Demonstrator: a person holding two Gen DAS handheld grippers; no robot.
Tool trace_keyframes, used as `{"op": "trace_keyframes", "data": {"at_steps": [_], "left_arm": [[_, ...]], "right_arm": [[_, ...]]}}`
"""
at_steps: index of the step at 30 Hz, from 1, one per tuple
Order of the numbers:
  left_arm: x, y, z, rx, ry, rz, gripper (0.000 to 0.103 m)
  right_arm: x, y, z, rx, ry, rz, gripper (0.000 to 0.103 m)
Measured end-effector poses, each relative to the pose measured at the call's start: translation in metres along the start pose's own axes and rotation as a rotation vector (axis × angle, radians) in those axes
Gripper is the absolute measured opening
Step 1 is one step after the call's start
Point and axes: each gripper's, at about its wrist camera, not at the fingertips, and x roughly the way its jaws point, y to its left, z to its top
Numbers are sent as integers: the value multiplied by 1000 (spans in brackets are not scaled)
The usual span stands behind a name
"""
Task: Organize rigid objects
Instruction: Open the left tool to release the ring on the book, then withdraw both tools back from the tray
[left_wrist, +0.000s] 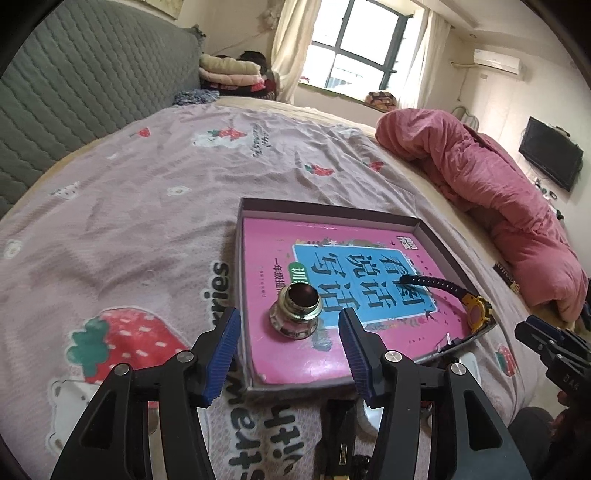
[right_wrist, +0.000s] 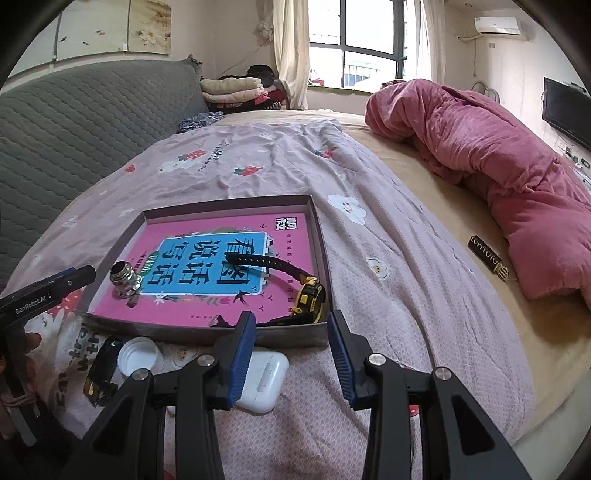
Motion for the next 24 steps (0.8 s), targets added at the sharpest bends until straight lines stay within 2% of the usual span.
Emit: {"op": "trace_keyframes", "data": {"at_steps": [6, 10, 24], "left_arm": [[-20, -5, -8, 37, -18, 19, 57], [-29, -7, -11, 53, -21, 33, 59], [-58, -16, -30, 91, 9, 34, 62]], "right_arm": [[-11, -1, -2, 8, -24, 23, 40], [-17, 0, -3, 3, -31, 30, 53], [-29, 2, -6, -3, -50, 69, 53]]}}
